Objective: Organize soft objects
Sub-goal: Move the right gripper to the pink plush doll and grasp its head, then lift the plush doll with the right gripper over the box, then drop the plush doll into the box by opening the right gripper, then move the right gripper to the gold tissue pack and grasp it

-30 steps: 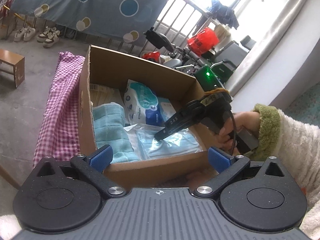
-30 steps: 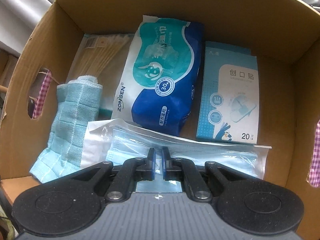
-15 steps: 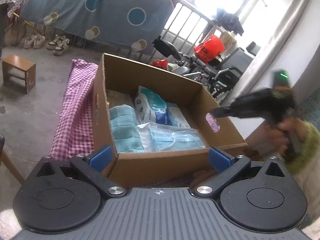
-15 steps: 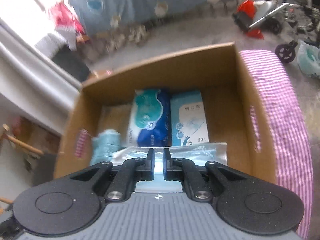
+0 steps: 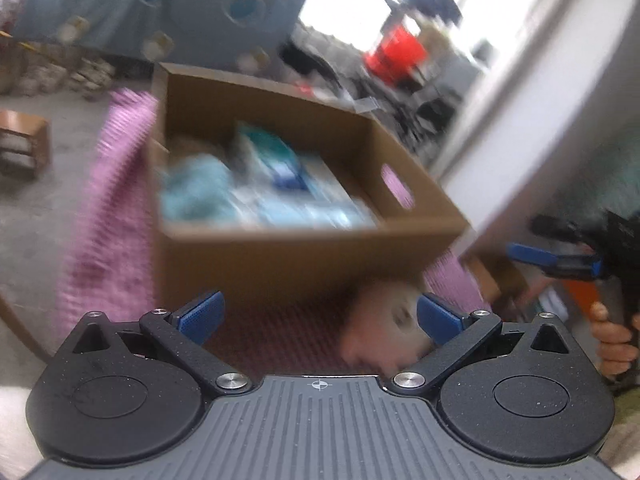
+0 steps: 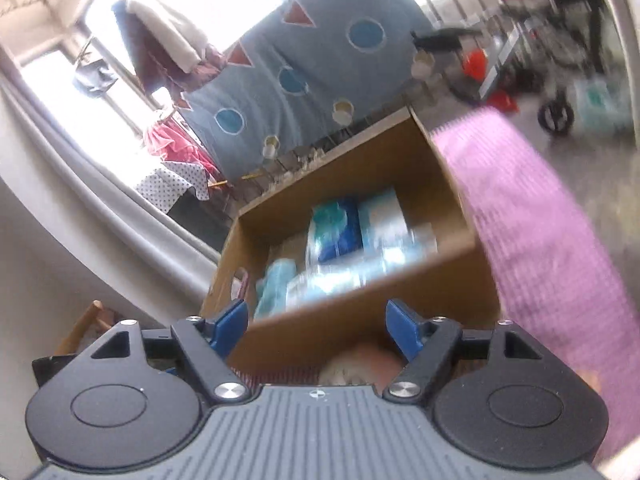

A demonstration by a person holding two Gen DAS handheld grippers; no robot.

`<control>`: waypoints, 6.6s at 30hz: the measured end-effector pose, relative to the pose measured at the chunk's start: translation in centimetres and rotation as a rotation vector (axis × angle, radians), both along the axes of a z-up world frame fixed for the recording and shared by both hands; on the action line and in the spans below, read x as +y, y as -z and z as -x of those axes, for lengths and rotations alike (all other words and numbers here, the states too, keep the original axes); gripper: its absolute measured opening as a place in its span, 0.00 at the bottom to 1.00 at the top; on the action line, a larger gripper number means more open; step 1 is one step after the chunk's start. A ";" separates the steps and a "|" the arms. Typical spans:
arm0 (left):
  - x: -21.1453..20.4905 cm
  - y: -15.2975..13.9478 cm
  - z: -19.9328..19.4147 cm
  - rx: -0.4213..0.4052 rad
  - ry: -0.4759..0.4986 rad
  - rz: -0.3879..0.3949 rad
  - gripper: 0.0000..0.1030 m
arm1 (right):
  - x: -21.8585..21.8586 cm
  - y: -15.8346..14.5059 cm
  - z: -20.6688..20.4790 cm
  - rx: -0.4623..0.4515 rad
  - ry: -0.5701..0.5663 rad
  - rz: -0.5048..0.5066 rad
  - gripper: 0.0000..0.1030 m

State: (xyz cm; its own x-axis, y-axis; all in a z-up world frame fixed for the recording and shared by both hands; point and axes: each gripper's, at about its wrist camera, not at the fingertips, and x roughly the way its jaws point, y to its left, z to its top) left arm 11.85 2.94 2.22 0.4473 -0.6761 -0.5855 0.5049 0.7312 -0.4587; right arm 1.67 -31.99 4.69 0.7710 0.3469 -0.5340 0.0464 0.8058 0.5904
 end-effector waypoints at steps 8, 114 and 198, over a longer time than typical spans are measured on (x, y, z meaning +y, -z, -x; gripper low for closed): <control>-8.8 3.4 1.5 0.036 0.242 -0.158 1.00 | 1.3 6.5 0.2 0.103 0.039 -0.052 0.77; -20.2 -3.9 -20.2 0.060 0.089 -0.036 0.99 | -4.0 -7.8 -19.7 -0.053 -0.076 0.361 0.72; -20.5 8.2 0.5 0.109 0.433 -0.067 0.52 | -6.3 14.4 0.5 0.320 0.325 -0.343 0.69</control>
